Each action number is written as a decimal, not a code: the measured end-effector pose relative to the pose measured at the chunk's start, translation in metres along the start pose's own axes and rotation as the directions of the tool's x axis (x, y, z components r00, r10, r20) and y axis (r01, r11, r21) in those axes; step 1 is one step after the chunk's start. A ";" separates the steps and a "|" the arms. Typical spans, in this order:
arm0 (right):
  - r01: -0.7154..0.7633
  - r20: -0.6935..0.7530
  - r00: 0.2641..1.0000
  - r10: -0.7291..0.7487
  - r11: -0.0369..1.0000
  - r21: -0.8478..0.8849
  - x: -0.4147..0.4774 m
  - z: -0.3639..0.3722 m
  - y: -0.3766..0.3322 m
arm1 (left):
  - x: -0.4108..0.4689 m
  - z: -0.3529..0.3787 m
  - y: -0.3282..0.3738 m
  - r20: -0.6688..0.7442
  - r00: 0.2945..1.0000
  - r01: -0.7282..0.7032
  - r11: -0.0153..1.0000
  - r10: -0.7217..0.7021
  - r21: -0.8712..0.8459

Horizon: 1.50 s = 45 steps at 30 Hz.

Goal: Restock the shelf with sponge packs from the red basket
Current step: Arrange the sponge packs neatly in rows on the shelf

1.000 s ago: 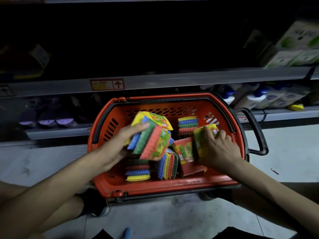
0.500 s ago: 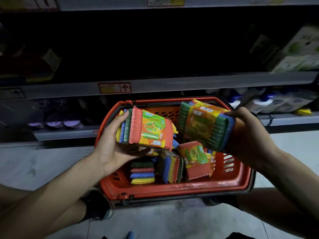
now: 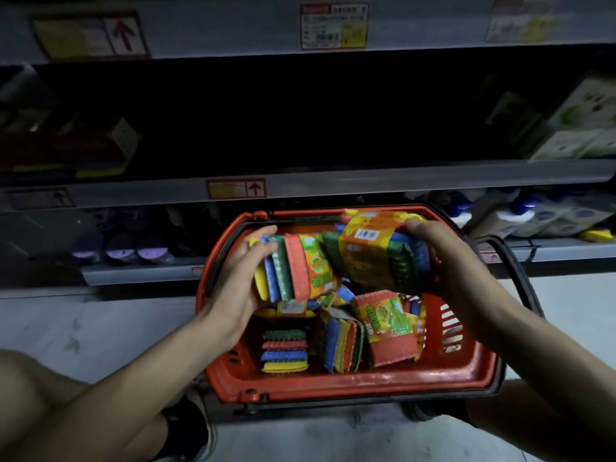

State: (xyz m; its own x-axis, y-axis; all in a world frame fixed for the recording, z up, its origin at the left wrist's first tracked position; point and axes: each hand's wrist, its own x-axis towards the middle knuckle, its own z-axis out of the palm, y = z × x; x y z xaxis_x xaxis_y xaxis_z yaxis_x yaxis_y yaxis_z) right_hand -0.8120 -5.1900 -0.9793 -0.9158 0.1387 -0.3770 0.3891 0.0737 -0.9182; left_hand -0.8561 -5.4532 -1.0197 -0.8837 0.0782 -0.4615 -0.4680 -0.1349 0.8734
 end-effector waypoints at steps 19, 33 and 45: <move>-0.053 0.077 0.989 0.124 0.794 -0.605 0.025 0.034 0.039 | -0.004 -0.053 0.030 -0.168 0.985 -0.017 0.962 -0.030 -0.271; 0.282 0.303 0.911 -0.279 0.959 0.034 -0.015 0.112 -0.008 | -0.026 -0.018 0.010 -0.041 0.987 -0.157 0.984 0.154 -0.085; 0.306 0.305 0.899 -0.314 0.949 0.076 -0.005 0.098 0.002 | -0.030 -0.006 0.020 0.110 0.963 -0.259 0.960 0.247 0.109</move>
State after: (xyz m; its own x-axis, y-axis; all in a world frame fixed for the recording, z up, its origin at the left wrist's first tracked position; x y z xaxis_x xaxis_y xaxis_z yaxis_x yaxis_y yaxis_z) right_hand -0.8167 -5.2874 -0.9910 -0.9760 -0.1995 -0.0874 0.0817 0.0369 -0.9960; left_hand -0.8390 -5.4642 -0.9893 -0.9658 0.1503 -0.2114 -0.2199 -0.0422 0.9746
